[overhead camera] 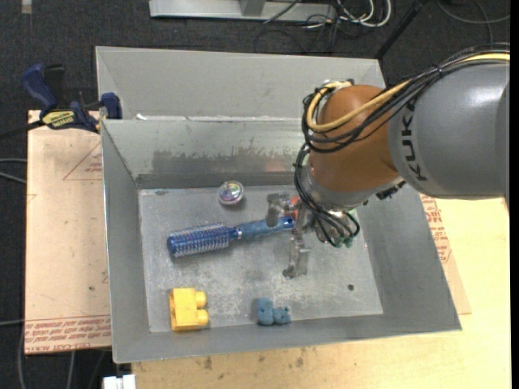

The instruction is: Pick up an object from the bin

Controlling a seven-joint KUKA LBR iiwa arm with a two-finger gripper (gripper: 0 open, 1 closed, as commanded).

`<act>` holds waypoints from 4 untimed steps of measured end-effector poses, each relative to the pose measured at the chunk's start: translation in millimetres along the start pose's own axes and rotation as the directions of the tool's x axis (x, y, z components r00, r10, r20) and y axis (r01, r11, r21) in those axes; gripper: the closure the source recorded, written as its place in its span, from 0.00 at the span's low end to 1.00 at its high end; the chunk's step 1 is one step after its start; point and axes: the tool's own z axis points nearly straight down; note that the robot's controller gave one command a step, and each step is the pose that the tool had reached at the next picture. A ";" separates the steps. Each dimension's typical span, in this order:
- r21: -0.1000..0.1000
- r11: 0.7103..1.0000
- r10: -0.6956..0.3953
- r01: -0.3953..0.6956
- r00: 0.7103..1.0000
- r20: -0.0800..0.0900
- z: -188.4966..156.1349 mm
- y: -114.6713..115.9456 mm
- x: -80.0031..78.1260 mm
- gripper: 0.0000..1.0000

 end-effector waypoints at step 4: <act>0.005 0.978 -0.211 0.211 0.977 0.016 -24.2 -7.4 1.3 1.00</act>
Offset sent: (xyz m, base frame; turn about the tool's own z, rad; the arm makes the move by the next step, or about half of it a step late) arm 0.0497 0.0004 -0.0499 -0.0477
